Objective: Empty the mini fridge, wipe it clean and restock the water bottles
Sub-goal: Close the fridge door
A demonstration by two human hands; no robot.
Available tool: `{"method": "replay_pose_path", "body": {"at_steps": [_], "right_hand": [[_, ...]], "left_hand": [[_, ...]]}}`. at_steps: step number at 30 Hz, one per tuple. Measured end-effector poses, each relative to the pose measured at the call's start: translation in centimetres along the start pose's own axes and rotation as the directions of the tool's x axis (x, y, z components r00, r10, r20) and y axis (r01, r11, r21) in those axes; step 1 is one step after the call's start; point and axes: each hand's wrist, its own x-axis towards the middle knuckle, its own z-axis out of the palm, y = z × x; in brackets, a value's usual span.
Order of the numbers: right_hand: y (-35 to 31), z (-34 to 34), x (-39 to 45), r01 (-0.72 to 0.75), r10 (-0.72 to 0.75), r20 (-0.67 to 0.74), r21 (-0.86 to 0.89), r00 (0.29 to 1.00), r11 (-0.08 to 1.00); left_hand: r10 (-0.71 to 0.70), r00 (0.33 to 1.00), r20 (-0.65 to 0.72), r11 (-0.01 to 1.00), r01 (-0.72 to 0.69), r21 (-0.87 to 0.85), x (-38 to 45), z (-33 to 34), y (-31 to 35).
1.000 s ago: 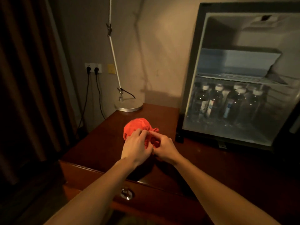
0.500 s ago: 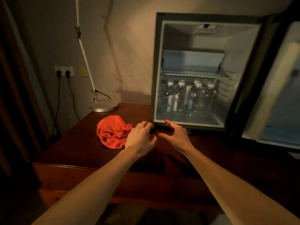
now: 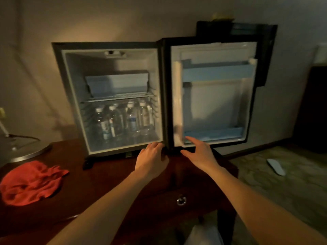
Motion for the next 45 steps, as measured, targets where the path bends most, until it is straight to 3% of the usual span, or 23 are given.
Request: {"method": "replay_pose_path", "body": {"at_steps": [8,14,20,26,33,39,42,45], "right_hand": [[8.9,-10.9,2.3,-0.055,0.063,-0.268,0.037,0.961,0.998],[12.5,-16.5,5.3,-0.09,0.127,-0.48,0.1,0.868,0.991],[15.6,-18.4,7.8,-0.168,0.227,-0.388,0.182,0.893,0.969],[16.0,-19.1,7.2,-0.149,0.196,-0.319,0.168,0.927,0.975],[15.1,-22.3,3.9,-0.083,0.134,-0.342,0.158,0.93,0.984],[12.2,-23.1,-1.0,-0.038,0.074,-0.255,0.145,0.964,0.989],[10.4,-21.8,-3.9,0.036,0.019,-0.212,0.25,0.977,0.968],[7.6,-19.8,-6.9,0.164,-0.125,-0.201,0.19,0.972,0.968]], "left_hand": [[0.127,0.992,0.02,0.991,-0.126,-0.035,6.6,4.3,8.6],[0.213,0.974,0.078,0.976,-0.209,-0.058,11.3,6.4,13.1],[0.217,0.926,0.309,0.974,-0.226,-0.005,13.8,9.6,15.3],[0.172,0.961,0.216,0.985,-0.172,-0.018,14.3,10.9,16.2],[0.192,0.952,0.237,0.981,-0.196,-0.006,12.0,9.4,15.9],[0.129,0.951,0.281,0.992,-0.122,-0.043,8.3,5.1,15.8],[0.105,0.948,0.3,0.994,-0.099,-0.038,5.4,2.1,14.5],[0.088,0.949,0.304,0.996,-0.082,-0.032,2.0,-1.0,12.0]]}}
